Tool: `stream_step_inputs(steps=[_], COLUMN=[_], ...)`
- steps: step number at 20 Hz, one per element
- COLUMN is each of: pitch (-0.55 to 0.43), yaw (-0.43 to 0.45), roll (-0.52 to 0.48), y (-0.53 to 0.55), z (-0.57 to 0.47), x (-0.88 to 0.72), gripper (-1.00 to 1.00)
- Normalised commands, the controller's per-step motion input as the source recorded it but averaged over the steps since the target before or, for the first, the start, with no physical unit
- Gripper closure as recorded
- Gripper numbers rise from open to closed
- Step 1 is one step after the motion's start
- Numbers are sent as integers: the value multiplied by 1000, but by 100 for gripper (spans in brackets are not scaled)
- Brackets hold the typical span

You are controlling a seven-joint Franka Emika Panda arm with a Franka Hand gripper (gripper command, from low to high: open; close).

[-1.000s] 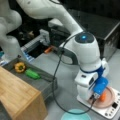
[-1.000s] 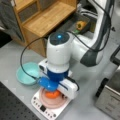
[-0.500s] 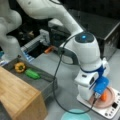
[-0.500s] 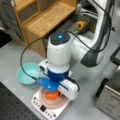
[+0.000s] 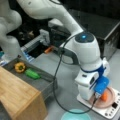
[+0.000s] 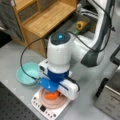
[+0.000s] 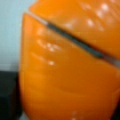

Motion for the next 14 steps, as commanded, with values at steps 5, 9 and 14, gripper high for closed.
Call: stream_step_inputs(steps=[5,9,14], pitch=[125,149,142], yaw=[122,195,305], roll=[-108,-126,-120], y=[47,-23,-61], z=[391,412,244], x=[-79,-230,-378], gripper=[100,100,100])
